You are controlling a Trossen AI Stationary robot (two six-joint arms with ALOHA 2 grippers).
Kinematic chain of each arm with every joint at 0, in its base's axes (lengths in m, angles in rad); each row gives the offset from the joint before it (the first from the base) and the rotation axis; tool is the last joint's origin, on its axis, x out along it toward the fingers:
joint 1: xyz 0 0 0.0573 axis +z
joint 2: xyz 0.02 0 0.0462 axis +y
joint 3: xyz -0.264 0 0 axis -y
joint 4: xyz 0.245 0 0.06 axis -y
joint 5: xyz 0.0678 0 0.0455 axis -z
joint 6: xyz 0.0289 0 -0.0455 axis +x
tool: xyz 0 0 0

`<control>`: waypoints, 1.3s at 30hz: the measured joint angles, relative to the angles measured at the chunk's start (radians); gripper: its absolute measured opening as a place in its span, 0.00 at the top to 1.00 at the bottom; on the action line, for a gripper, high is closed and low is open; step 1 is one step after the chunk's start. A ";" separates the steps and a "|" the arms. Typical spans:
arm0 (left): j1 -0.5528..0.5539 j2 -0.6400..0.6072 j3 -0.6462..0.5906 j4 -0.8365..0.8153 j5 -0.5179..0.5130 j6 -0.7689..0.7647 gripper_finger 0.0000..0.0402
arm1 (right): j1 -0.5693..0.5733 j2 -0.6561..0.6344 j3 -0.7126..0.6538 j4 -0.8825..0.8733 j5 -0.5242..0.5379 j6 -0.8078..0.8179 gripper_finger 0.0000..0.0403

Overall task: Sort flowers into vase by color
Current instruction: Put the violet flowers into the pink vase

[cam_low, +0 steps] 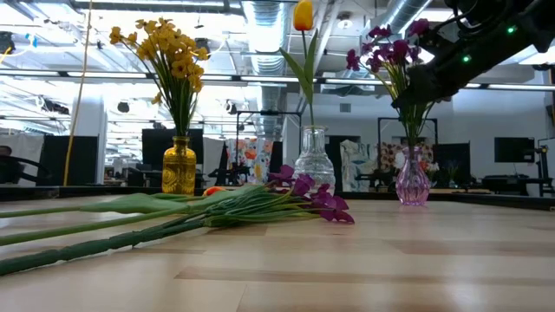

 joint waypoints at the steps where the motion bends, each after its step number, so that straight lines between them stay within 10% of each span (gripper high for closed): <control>1: 0.000 0.000 0.000 0.000 0.000 0.000 0.63 | 0.000 0.000 0.000 0.000 0.000 0.008 0.40; 21: -0.027 -0.118 0.001 -0.131 -0.050 -0.019 0.63 | 0.000 0.000 0.012 -0.017 -0.001 0.115 0.40; 39: -0.058 -0.207 0.001 -0.624 -0.239 -0.361 0.63 | 0.000 0.000 0.286 -0.537 -0.133 0.247 0.40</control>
